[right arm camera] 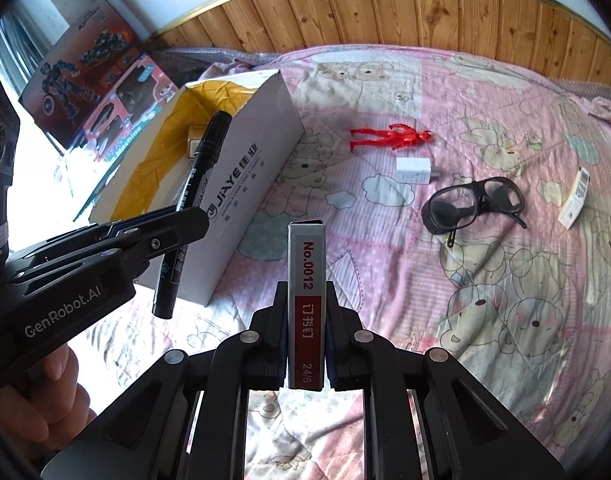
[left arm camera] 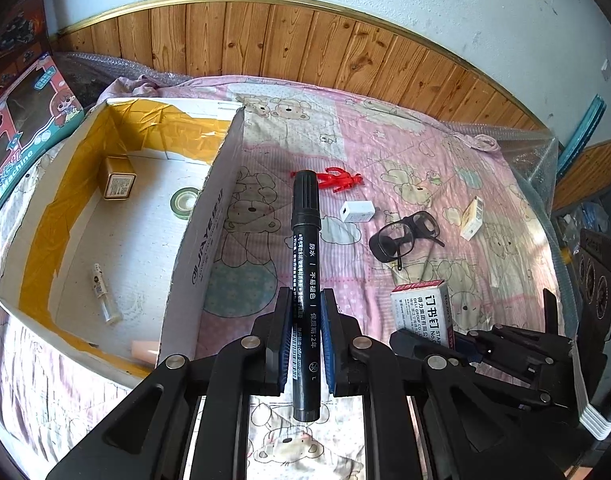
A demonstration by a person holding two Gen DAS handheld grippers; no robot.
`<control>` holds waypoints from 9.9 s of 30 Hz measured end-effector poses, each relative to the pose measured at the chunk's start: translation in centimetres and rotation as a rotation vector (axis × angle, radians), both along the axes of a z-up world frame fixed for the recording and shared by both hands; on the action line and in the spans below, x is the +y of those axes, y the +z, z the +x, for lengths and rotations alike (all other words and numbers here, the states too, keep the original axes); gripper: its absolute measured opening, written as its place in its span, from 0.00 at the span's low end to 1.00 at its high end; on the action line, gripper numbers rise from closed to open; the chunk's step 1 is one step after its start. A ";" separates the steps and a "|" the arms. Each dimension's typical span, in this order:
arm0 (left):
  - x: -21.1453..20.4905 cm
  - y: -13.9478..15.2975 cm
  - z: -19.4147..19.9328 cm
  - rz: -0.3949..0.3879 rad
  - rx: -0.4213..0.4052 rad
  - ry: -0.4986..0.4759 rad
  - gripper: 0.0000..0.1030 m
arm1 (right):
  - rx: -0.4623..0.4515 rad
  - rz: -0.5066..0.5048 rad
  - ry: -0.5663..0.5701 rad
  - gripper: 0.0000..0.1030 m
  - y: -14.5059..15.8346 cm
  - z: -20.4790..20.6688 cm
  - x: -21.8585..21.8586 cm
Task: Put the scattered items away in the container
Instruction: 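Lift the marker and staples box and carry both toward the white box, then bring the held marker and staples box over the box interior, then lower the marker with the left tool while the right tool lowers the staples box, opening both, then withdraw both tools from the box toward the red figure and glasses, then grasp the white charger with the left tool while the right tool grasps the black glasses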
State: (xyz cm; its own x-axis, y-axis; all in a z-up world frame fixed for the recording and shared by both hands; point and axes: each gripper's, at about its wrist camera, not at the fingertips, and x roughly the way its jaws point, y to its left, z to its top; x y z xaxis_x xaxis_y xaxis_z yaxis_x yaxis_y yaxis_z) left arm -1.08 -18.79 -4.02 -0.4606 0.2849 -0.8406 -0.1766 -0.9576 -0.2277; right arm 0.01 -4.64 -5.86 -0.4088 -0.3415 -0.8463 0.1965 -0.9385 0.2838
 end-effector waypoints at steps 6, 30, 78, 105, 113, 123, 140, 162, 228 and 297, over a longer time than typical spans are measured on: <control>-1.1 0.5 0.1 0.020 0.012 0.024 0.14 | 0.026 0.010 0.017 0.15 1.0 -0.5 -0.5; -4.5 1.8 -0.1 0.054 0.029 0.117 0.14 | 0.066 -0.007 0.088 0.15 3.1 -2.1 -2.9; -13.7 0.4 -3.4 0.076 -0.020 0.354 0.14 | 0.067 -0.073 0.260 0.15 4.5 -8.9 -10.7; -16.4 -1.3 -6.2 0.097 -0.065 0.424 0.14 | 0.021 -0.110 0.325 0.15 3.5 -12.8 -15.3; -16.6 -2.7 -7.5 0.113 -0.097 0.437 0.14 | -0.008 -0.111 0.347 0.15 2.2 -14.3 -16.8; -17.2 -5.3 -9.1 0.143 -0.157 0.455 0.14 | -0.049 -0.098 0.368 0.15 0.3 -15.9 -18.0; -19.0 -10.0 -12.1 0.211 -0.275 0.510 0.14 | -0.161 -0.022 0.463 0.15 -4.2 -16.6 -19.0; -22.2 -12.0 -13.2 0.269 -0.400 0.648 0.36 | -0.101 0.046 0.569 0.18 -3.4 -15.8 -20.3; 4.8 0.6 -4.0 0.138 -0.201 -0.080 0.36 | -0.127 -0.359 -0.238 0.19 -0.2 -1.0 10.5; 13.9 -15.1 -18.1 -0.038 -0.211 -0.496 0.28 | -0.343 -0.266 -0.652 0.48 -14.6 -18.9 17.7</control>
